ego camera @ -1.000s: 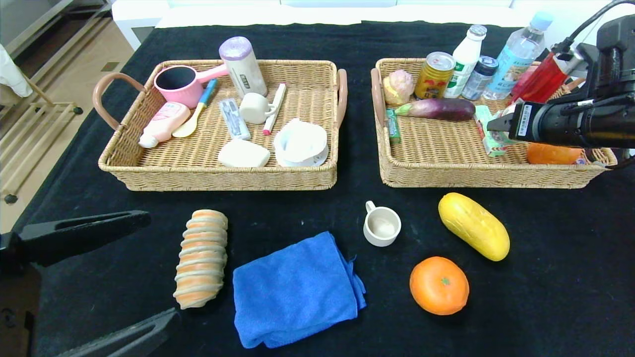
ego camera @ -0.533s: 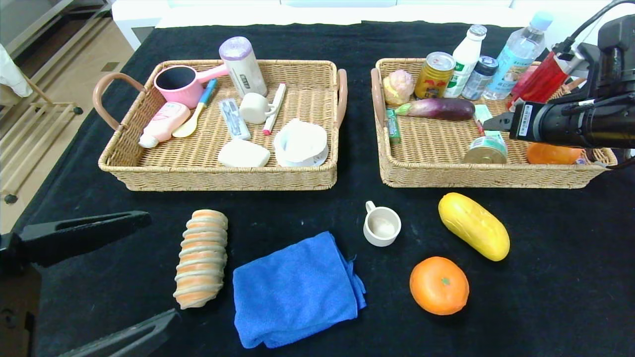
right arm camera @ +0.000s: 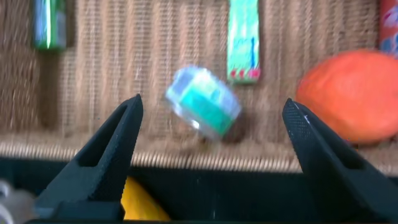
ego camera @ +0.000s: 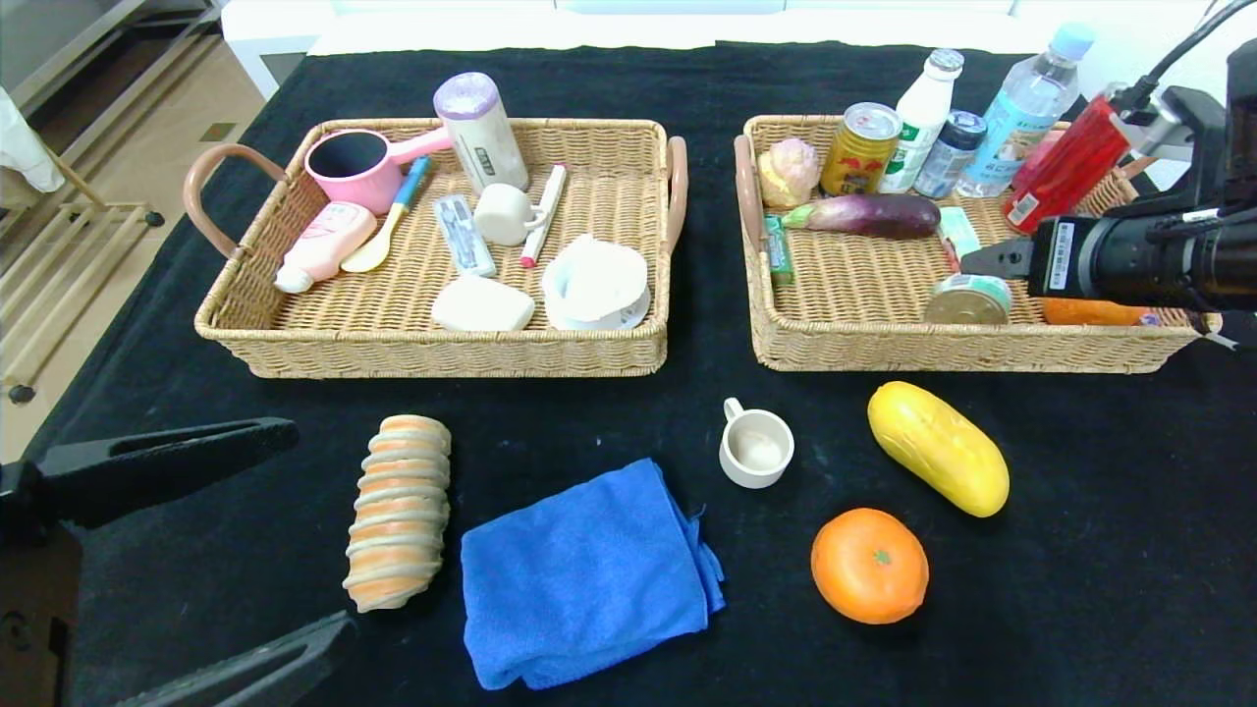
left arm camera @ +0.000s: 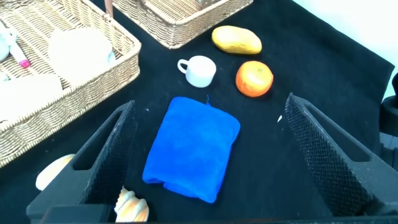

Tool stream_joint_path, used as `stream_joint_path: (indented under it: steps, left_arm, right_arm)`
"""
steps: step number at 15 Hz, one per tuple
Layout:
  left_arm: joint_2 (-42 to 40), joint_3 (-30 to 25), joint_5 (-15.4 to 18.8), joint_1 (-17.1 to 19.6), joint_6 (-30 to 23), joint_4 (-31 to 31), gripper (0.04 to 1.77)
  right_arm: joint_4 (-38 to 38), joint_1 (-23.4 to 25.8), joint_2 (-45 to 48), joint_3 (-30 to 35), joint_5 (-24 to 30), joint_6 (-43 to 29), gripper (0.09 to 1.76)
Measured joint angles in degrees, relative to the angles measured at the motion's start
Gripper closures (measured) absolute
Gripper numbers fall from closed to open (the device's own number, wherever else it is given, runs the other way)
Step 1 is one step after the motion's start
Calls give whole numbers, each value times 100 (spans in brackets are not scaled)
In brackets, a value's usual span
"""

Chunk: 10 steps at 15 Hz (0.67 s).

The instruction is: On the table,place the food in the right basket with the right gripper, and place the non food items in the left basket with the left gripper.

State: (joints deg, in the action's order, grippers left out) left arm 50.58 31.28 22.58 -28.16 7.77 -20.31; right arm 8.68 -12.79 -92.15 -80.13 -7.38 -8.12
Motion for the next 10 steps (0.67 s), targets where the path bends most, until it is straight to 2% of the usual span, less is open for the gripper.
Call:
stream_joint_path:
  steps: [3, 7, 10]
  left_arm:
    - [0, -15, 5, -6, 2, 6, 9]
    - [2, -33, 24, -12, 2, 9, 9]
    - [7, -57, 24, -26, 2, 6, 9]
  right_arm:
    - [556, -418, 528, 546, 30, 256, 18]
    - [1574, -1281, 1015, 697, -119, 350, 17]
    - [1705, -1635, 1031, 852, -371, 432, 16]
